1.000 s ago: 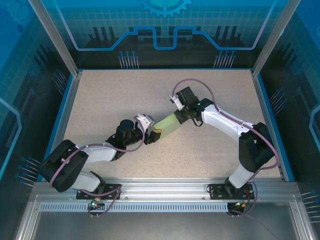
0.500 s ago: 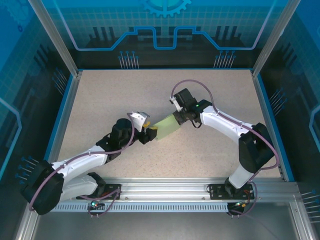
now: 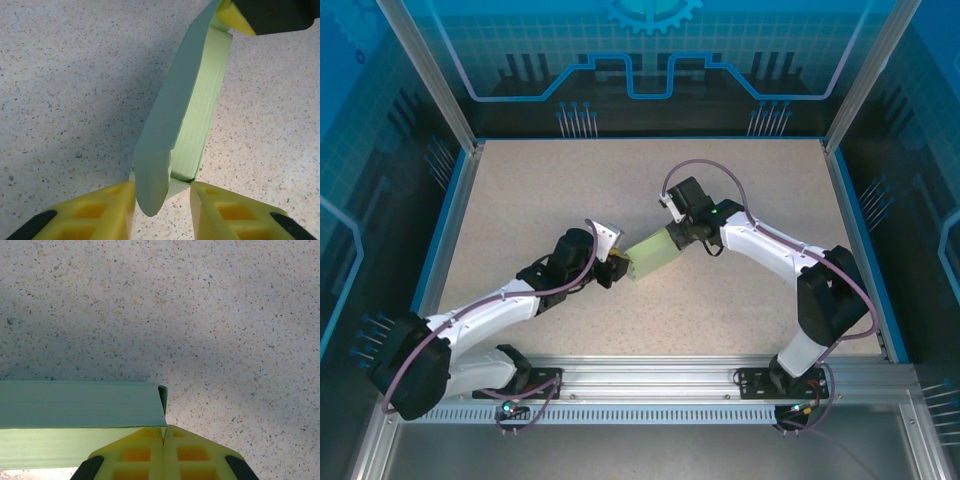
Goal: Fold the paper box
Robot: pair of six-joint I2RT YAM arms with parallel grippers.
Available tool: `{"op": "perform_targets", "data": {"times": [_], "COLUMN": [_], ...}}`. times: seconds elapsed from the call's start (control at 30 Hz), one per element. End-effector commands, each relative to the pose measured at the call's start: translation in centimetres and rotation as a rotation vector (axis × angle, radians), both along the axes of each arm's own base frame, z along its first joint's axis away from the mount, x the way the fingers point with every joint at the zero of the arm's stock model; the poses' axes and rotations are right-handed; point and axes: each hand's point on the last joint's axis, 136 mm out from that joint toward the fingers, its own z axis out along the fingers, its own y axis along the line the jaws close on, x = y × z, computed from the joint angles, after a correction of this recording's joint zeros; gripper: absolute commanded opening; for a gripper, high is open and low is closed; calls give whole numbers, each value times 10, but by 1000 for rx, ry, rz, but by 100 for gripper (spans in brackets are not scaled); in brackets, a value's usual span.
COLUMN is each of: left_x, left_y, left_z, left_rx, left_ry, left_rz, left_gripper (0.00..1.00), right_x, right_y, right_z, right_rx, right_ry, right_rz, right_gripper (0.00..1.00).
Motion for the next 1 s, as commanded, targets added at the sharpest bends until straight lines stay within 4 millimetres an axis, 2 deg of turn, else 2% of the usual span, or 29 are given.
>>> {"op": "perform_targets", "data": {"times": [0.0, 0.1, 0.47, 0.77, 0.97], "left_x": [4, 5, 8, 5, 8], "left_y": [-2, -4, -8, -11, -10], "left_z": [7, 9, 10, 22, 31], "left_rx": [20, 11, 10, -104, -214], "left_ry": [-19, -25, -18, 41, 107], "left_rz": [-8, -13, -18, 47, 155], "left_gripper": [28, 22, 10, 3, 0], "right_x": [-11, -11, -15, -21, -27], "right_y": [1, 0, 3, 9, 10], "right_z": [-6, -6, -7, -5, -6], "right_rx": [-22, -23, -17, -1, 14], "right_ry": [26, 28, 32, 19, 18], "right_rz": [7, 7, 5, -6, -17], "right_gripper": [5, 5, 5, 5, 6]}}
